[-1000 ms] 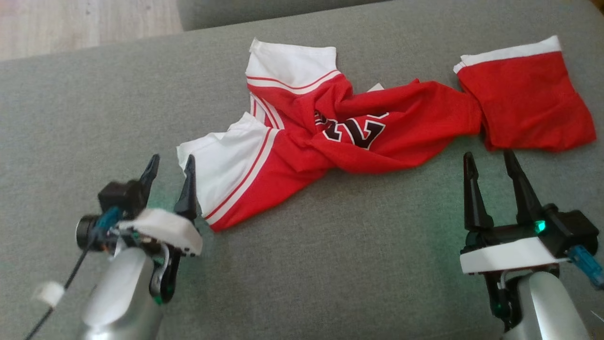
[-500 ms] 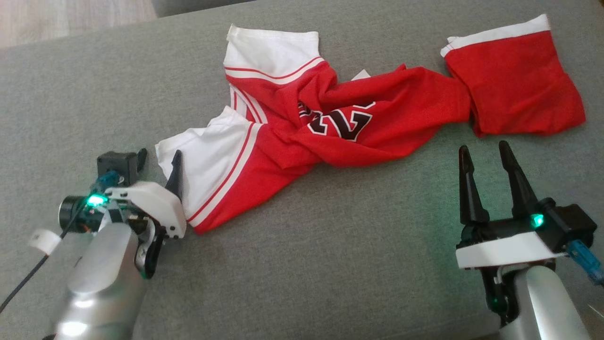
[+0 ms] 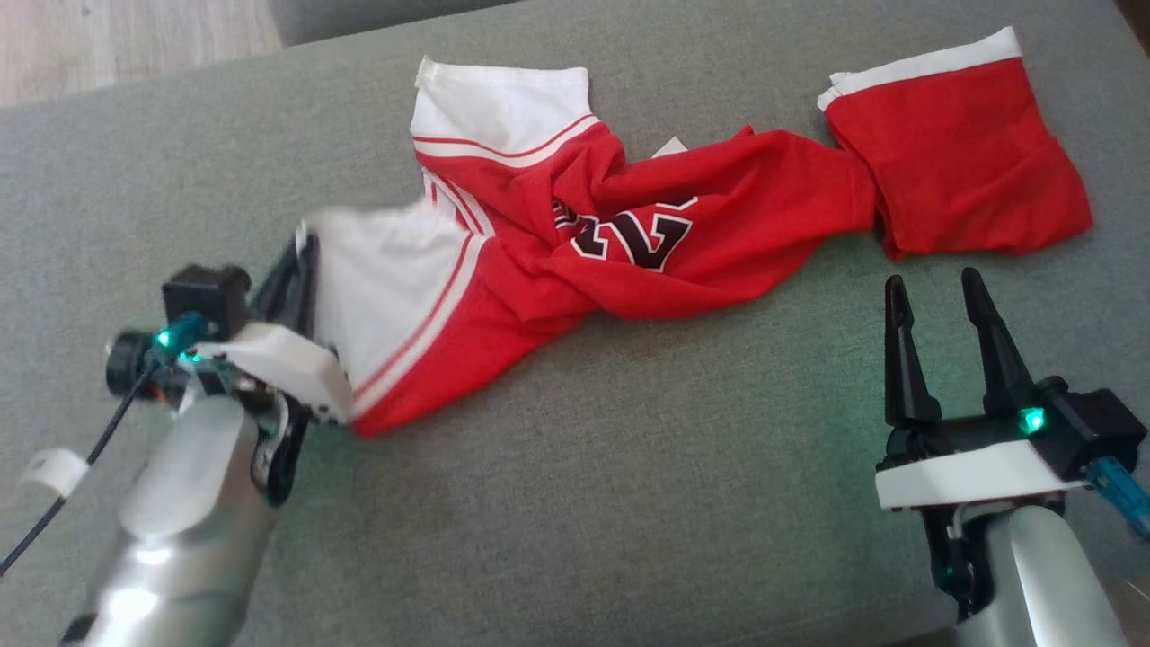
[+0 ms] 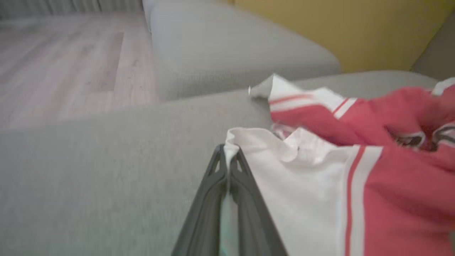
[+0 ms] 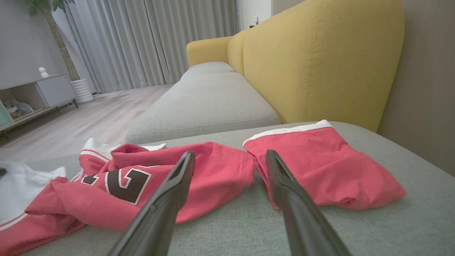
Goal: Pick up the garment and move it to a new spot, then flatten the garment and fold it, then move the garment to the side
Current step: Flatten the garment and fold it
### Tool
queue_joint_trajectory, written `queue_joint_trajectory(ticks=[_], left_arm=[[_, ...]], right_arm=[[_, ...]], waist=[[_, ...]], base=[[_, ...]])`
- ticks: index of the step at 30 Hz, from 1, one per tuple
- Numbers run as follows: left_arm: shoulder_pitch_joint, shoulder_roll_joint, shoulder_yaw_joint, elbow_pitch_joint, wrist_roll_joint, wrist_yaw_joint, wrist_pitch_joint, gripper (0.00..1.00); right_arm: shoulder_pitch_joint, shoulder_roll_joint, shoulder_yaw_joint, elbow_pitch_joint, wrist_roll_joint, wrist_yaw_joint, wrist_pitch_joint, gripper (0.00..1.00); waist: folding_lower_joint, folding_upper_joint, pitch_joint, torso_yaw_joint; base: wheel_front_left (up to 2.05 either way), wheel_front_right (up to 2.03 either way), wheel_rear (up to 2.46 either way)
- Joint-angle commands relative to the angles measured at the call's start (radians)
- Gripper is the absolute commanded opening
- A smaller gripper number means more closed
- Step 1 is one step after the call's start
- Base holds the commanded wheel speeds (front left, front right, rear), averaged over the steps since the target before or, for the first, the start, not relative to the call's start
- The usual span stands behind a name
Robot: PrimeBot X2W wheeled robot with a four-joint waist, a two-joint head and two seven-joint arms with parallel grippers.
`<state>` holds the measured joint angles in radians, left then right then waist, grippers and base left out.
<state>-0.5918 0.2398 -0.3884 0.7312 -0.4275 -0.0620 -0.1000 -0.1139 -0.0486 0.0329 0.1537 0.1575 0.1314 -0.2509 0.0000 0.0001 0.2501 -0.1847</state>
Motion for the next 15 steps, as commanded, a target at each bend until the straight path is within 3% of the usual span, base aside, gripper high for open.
queue_joint_trajectory(ticks=[1, 6, 15], left_arm=[[-0.061, 0.038, 0.032, -0.041, 0.013, -0.002, -0.026, 0.00], [-0.130, 0.057, 0.059, -0.155, 0.043, 0.006, -0.146, 0.00], [-0.131, 0.113, 0.137, -0.478, 0.131, 0.009, -0.161, 0.00]], right_arm=[[-0.024, -0.002, 0.023, -0.027, 0.003, -0.001, -0.011, 1.00], [-0.025, -0.002, 0.041, -0.017, 0.010, -0.001, -0.011, 1.00], [-0.017, -0.002, 0.065, 0.007, 0.018, -0.001, -0.011, 1.00]], waist=[[0.0000, -0.0001, -0.005, 0.003], [0.0000, -0.0001, -0.027, 0.015], [0.0000, -0.0001, -0.054, 0.042]], base=[[0.00, 0.00, 0.00], [0.00, 0.00, 0.00], [0.00, 0.00, 0.00]])
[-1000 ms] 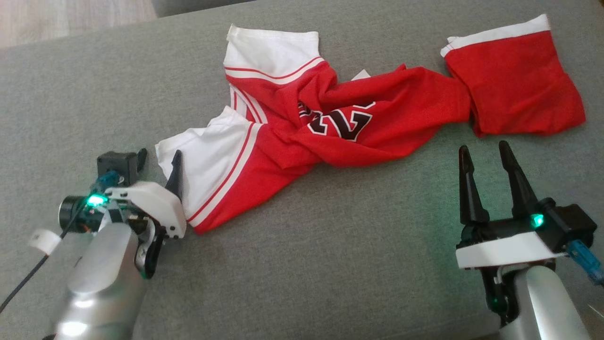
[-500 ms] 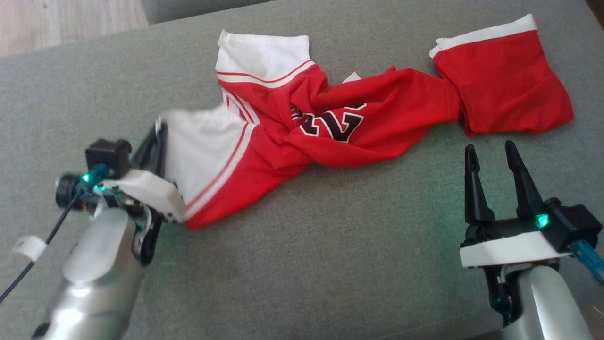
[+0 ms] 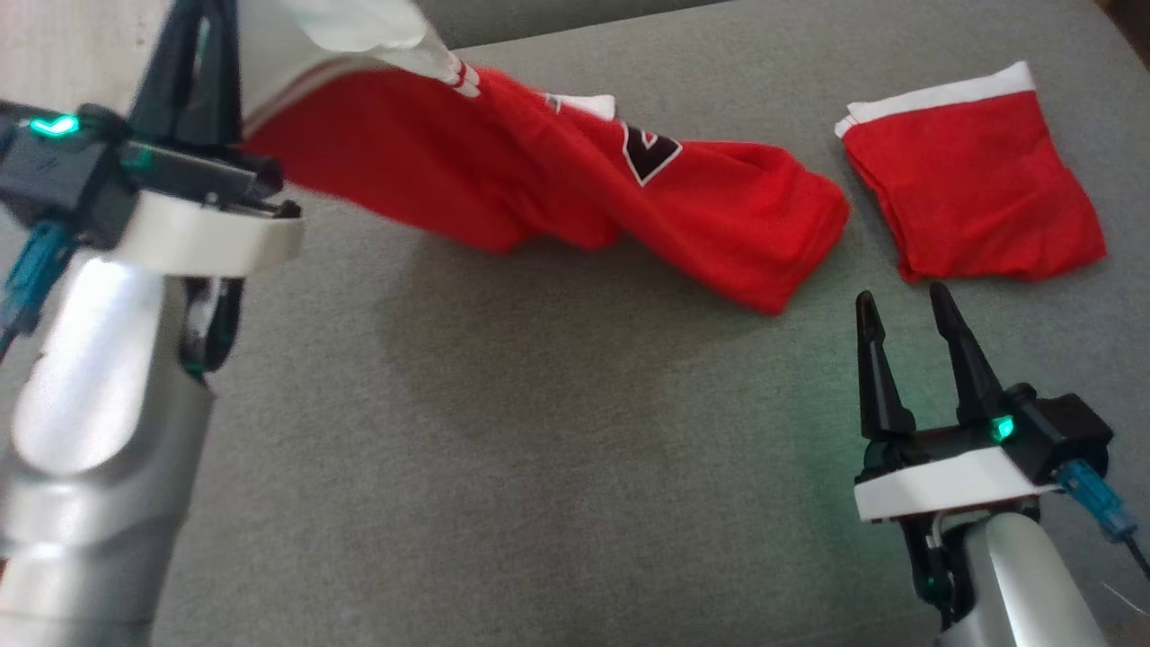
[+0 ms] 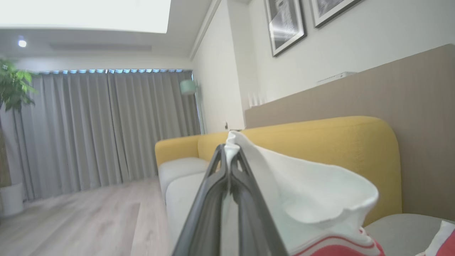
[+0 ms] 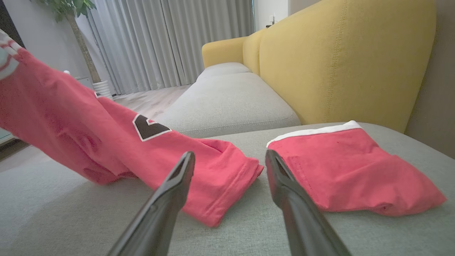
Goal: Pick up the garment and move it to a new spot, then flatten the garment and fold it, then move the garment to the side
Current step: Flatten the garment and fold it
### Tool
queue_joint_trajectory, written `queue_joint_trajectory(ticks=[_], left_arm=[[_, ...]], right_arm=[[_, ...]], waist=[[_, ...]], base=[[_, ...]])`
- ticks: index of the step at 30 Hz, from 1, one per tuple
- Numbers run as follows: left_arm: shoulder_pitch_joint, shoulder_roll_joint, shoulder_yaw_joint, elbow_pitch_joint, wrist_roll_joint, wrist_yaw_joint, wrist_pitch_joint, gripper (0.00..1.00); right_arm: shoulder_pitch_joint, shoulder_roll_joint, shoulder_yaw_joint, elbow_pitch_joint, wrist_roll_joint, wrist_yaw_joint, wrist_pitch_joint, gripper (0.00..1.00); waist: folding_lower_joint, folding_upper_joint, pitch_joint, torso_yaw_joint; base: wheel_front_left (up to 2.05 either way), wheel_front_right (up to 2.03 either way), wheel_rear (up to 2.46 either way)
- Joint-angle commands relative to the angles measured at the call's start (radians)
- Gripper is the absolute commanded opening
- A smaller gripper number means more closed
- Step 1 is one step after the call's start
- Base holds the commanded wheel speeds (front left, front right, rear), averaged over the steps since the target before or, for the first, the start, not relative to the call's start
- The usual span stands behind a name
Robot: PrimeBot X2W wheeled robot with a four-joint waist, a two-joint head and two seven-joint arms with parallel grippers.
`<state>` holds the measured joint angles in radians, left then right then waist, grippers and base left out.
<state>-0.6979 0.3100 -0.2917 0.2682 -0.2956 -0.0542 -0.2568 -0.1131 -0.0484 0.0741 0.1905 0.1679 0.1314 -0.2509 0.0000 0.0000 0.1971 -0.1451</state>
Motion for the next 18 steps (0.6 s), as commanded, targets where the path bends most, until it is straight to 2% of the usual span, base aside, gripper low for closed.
queue_joint_trajectory(ticks=[1, 5, 9, 13, 15, 18], left_arm=[[-0.017, 0.052, 0.048, -0.051, 0.014, -0.001, -0.005, 0.00], [0.032, 0.113, 0.033, -0.197, 0.093, -0.039, -0.005, 0.00], [0.119, 0.215, -0.064, -0.312, 0.164, -0.070, -0.005, 0.00], [0.207, 0.365, -0.258, -0.384, 0.188, -0.076, -0.005, 0.00], [0.238, 0.456, -0.392, -0.385, 0.197, -0.076, -0.005, 0.00], [0.257, 0.532, -0.546, -0.357, 0.165, -0.076, -0.005, 0.00]], right_arm=[[-0.017, -0.002, 0.025, -0.027, 0.007, -0.001, -0.011, 1.00], [-0.015, -0.002, 0.033, -0.016, 0.003, -0.001, -0.011, 1.00], [-0.015, -0.002, 0.030, -0.011, 0.001, -0.001, -0.011, 1.00], [-0.011, -0.002, 0.025, -0.003, -0.003, -0.001, -0.011, 1.00], [-0.009, -0.002, 0.023, 0.003, -0.007, -0.001, -0.011, 1.00], [-0.011, -0.002, 0.016, 0.009, -0.011, -0.001, -0.010, 1.00]], waist=[[0.0000, 0.0000, -0.003, 0.006], [0.0000, 0.0000, -0.010, 0.025], [0.0000, 0.0000, -0.015, 0.043], [0.0000, 0.0000, -0.020, 0.068], [0.0000, 0.0000, -0.024, 0.078], [0.0000, 0.0000, -0.032, 0.093]], base=[[0.00, 0.00, 0.00], [0.00, 0.00, 0.00], [0.00, 0.00, 0.00], [0.00, 0.00, 0.00], [0.00, 0.00, 0.00], [0.00, 0.00, 0.00]])
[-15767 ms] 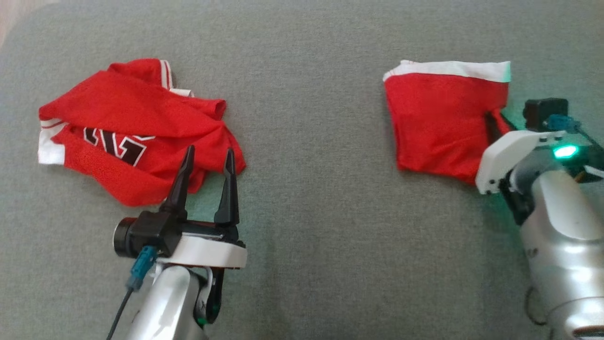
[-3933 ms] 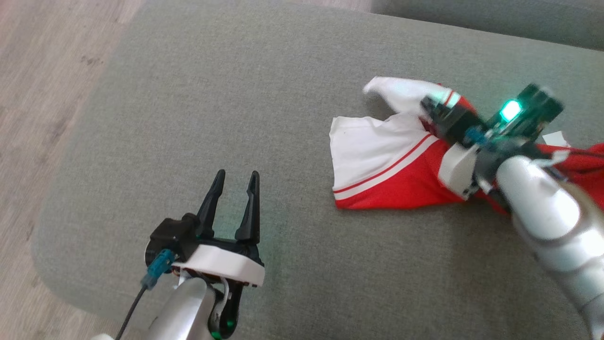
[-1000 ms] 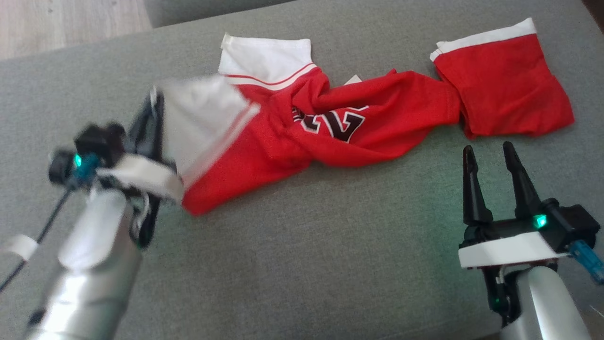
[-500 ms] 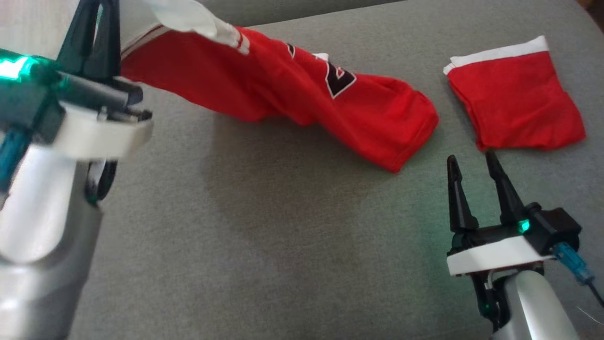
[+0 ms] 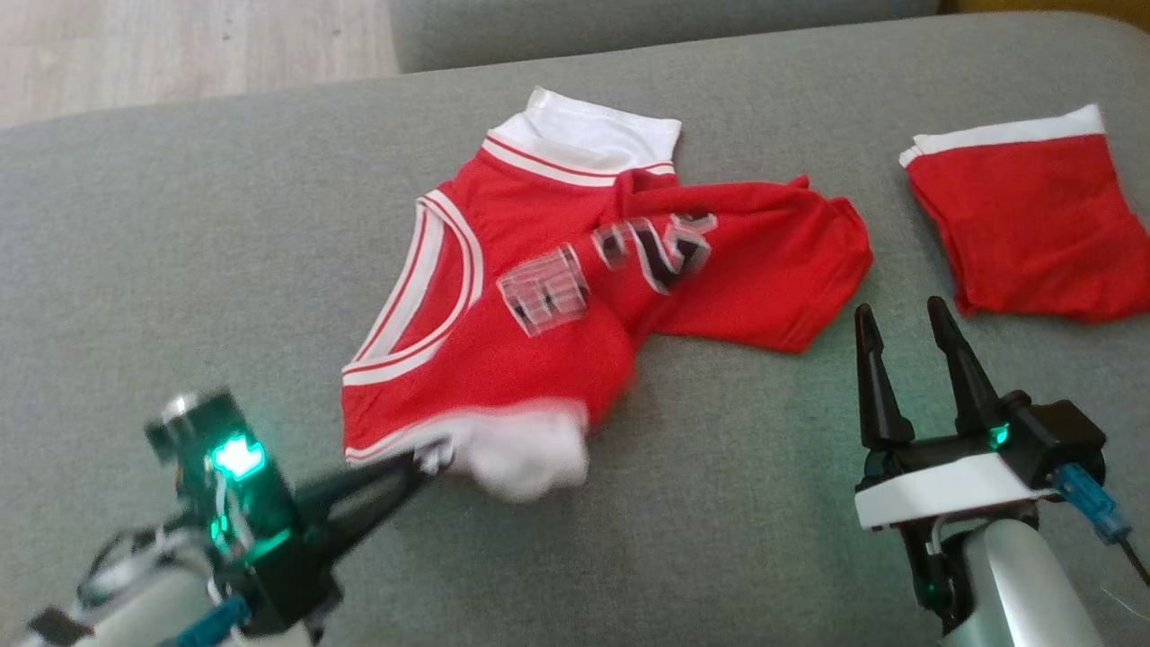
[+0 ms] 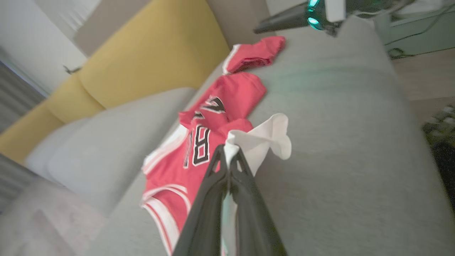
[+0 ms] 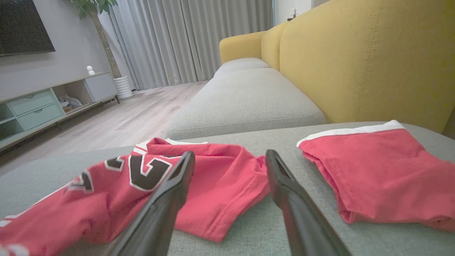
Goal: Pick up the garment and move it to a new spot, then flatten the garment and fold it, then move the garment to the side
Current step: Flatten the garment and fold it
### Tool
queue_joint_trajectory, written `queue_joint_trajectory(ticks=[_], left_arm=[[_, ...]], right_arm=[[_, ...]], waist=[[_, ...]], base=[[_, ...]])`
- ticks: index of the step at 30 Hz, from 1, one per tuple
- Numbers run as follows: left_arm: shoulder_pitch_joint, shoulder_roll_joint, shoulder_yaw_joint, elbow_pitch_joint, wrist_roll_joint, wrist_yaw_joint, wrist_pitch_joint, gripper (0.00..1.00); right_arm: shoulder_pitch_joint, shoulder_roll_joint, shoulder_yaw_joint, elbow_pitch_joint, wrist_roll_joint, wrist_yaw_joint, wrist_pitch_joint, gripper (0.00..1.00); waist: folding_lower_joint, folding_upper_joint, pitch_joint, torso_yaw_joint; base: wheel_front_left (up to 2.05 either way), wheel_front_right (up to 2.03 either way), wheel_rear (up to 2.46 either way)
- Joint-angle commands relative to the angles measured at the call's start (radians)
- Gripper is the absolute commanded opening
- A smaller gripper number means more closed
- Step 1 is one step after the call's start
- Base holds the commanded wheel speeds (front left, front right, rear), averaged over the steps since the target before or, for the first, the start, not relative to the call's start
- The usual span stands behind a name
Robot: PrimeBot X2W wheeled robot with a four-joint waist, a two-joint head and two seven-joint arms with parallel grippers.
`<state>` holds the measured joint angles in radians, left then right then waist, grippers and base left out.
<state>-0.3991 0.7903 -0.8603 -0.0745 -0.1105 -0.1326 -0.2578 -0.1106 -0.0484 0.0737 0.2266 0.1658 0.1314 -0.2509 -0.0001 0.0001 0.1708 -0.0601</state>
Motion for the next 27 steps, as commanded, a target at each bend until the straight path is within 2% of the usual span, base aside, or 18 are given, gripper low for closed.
queue_joint_trajectory(ticks=[1, 2, 3, 4, 5, 8, 10, 11, 16, 20, 23, 27], left_arm=[[-0.038, 0.070, -0.019, 0.007, -0.038, 0.002, -0.004, 0.00], [-0.040, 0.086, -0.051, 0.033, -0.055, 0.002, -0.004, 0.00], [-0.043, 0.093, -0.068, 0.065, -0.076, 0.002, -0.004, 0.09], [-0.048, 0.094, -0.069, 0.104, -0.097, 0.002, -0.002, 0.50], [-0.057, 0.091, -0.072, 0.132, -0.104, 0.002, -0.002, 1.00], [-0.072, 0.052, -0.035, 0.192, -0.159, 0.024, -0.003, 1.00], [-0.074, 0.023, 0.000, 0.213, -0.199, 0.060, -0.003, 1.00], [-0.074, 0.023, 0.000, 0.213, -0.199, 0.060, -0.003, 1.00], [-0.052, -0.082, 0.157, 0.192, -0.329, 0.189, -0.004, 1.00], [0.018, -0.213, 0.343, 0.117, -0.428, 0.271, -0.004, 1.00], [0.088, -0.317, 0.449, 0.061, -0.433, 0.286, -0.004, 1.00], [0.170, -0.459, 0.552, 0.027, -0.408, 0.262, -0.004, 1.00]], right_arm=[[-0.013, -0.002, 0.014, -0.026, -0.011, -0.001, -0.009, 1.00], [-0.013, -0.002, 0.013, -0.026, -0.012, -0.001, -0.008, 1.00], [-0.013, -0.002, 0.012, -0.026, -0.013, -0.001, -0.008, 1.00], [-0.012, -0.002, 0.010, -0.026, -0.014, -0.001, -0.007, 1.00], [-0.012, -0.002, 0.010, -0.027, -0.014, -0.001, -0.005, 1.00], [-0.007, -0.002, 0.009, -0.027, -0.015, -0.001, -0.002, 1.00], [-0.003, -0.002, 0.006, -0.028, -0.015, -0.001, 0.000, 1.00], [-0.003, -0.002, 0.006, -0.028, -0.015, -0.001, 0.000, 1.00], [0.000, -0.002, 0.005, -0.032, -0.015, -0.001, 0.004, 1.00], [-0.002, -0.002, 0.007, -0.036, -0.015, -0.001, 0.010, 1.00], [0.003, -0.002, 0.009, -0.035, -0.013, -0.001, 0.014, 1.00], [0.009, -0.002, 0.008, -0.027, -0.008, -0.001, 0.020, 1.00]], waist=[[0.0001, -0.0001, -0.009, 0.013], [0.0001, -0.0001, -0.012, 0.017], [0.0001, -0.0001, -0.014, 0.022], [0.0001, -0.0001, -0.016, 0.027], [0.0001, -0.0001, -0.018, 0.031], [0.0001, -0.0001, -0.025, 0.041], [0.0001, -0.0001, -0.031, 0.047], [0.0001, -0.0001, -0.031, 0.047], [0.0001, -0.0001, -0.043, 0.053], [0.0001, -0.0001, -0.048, 0.048], [0.0001, -0.0001, -0.050, 0.043], [0.0001, -0.0001, -0.046, 0.037]], base=[[0.00, 0.00, 0.00], [0.00, 0.00, 0.00], [0.00, 0.00, 0.00], [0.00, 0.00, 0.00], [0.00, 0.00, 0.00], [0.00, 0.00, 0.00], [0.00, 0.00, 0.00], [0.00, 0.00, 0.00], [0.00, 0.00, 0.00], [0.00, 0.00, 0.00], [0.00, 0.00, 0.00], [0.00, 0.00, 0.00]])
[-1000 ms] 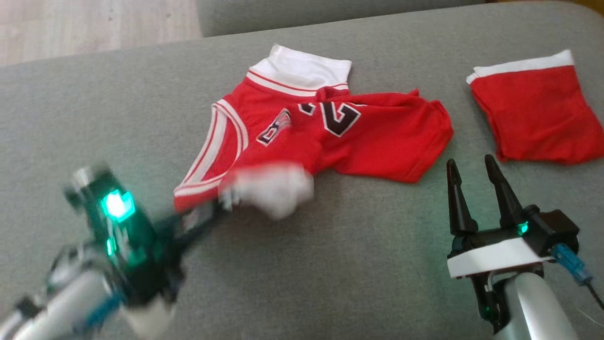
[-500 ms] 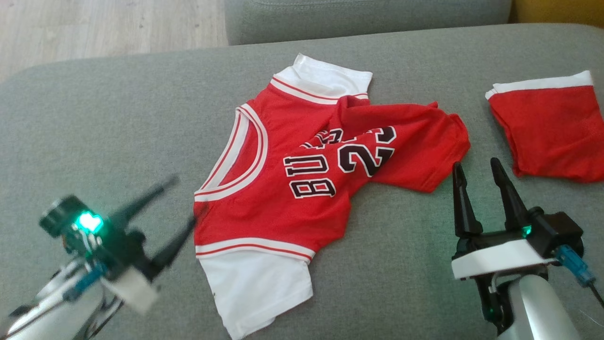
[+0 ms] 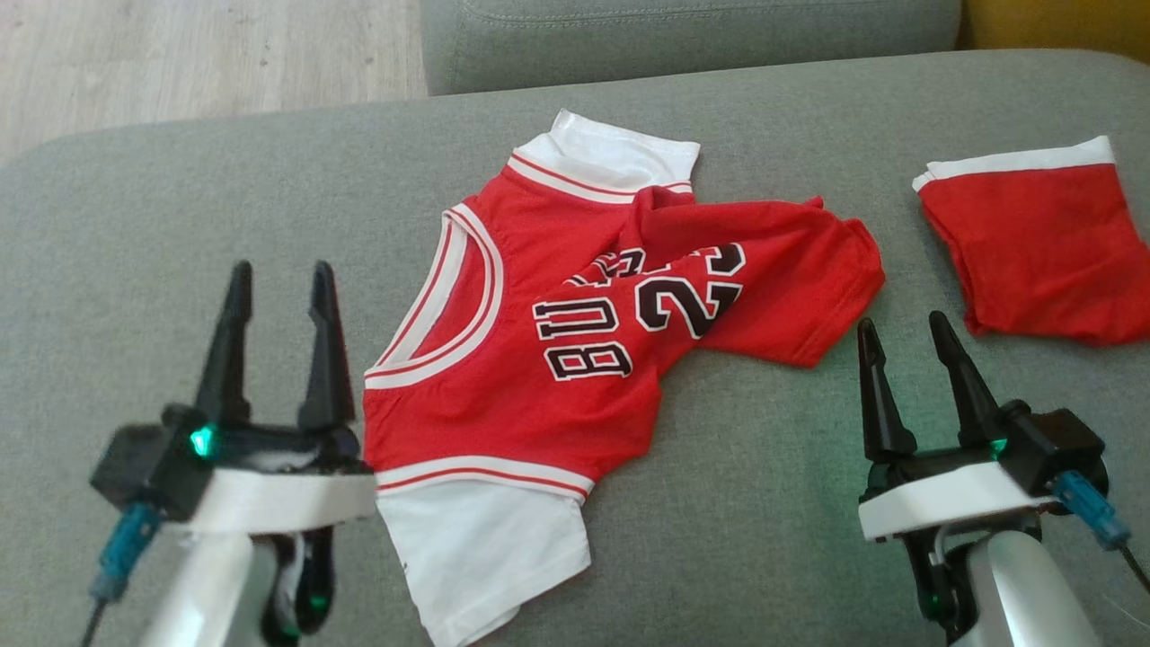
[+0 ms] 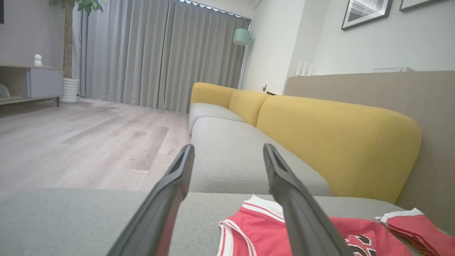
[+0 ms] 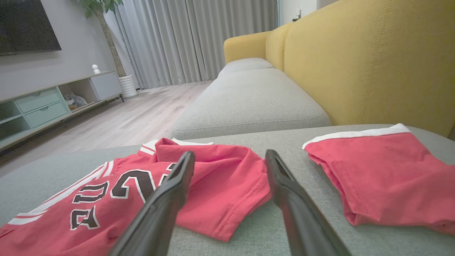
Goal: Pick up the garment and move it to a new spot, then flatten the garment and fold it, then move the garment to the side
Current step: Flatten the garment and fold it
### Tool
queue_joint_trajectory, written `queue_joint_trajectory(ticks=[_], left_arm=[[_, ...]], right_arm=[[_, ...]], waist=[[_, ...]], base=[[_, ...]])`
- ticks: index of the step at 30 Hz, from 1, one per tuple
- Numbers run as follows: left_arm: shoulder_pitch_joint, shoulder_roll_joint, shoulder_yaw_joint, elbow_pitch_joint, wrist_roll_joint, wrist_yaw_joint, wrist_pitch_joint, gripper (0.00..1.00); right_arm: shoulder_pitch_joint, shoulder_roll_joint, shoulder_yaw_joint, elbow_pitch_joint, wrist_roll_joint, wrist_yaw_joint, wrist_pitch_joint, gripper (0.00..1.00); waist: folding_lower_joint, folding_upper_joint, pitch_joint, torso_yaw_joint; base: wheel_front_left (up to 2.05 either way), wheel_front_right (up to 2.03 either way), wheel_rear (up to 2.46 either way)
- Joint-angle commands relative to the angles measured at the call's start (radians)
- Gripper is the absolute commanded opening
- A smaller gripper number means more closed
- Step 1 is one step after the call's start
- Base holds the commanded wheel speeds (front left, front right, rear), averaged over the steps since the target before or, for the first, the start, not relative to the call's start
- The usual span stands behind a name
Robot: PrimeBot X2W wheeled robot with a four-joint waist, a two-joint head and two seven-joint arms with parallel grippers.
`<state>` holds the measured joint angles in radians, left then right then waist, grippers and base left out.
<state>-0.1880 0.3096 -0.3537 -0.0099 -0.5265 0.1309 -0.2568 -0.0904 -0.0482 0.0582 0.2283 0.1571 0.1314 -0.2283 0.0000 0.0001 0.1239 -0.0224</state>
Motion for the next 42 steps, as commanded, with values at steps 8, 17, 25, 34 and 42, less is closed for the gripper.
queue_joint_trajectory(ticks=[8, 17, 25, 34, 42], left_arm=[[0.002, -0.116, 0.126, 0.020, 0.129, -0.137, -0.005, 1.00], [-0.008, -0.177, 0.175, 0.077, 0.187, -0.213, -0.005, 1.00], [-0.033, -0.211, 0.176, 0.106, 0.220, -0.245, -0.005, 1.00], [-0.033, -0.225, 0.198, 0.123, 0.234, -0.256, -0.005, 1.00], [0.000, -0.236, 0.221, 0.127, 0.239, -0.259, -0.005, 1.00]], right_arm=[[-0.038, -0.002, -0.034, 0.041, 0.068, -0.001, 0.042, 1.00], [-0.175, -0.002, -0.012, 0.252, 0.263, -0.001, 0.145, 1.00], [-0.327, -0.002, 0.035, 0.455, 0.449, -0.001, 0.186, 1.00], [-0.429, -0.002, 0.100, 0.531, 0.316, -0.001, 0.056, 0.00], [-0.381, -0.017, 0.051, 0.389, 0.060, -0.001, -0.024, 0.00]], waist=[[0.0000, -0.0001, 0.017, 0.002], [0.0000, -0.0001, 0.044, 0.026], [0.0000, -0.0001, 0.076, 0.057], [0.0000, -0.0001, 0.068, 0.061], [0.0000, -0.0001, 0.001, 0.026]], base=[[0.00, 0.00, 0.00], [0.00, 0.00, 0.00], [0.00, 0.00, 0.00], [0.00, 0.00, 0.00], [0.00, 0.00, 0.00]])
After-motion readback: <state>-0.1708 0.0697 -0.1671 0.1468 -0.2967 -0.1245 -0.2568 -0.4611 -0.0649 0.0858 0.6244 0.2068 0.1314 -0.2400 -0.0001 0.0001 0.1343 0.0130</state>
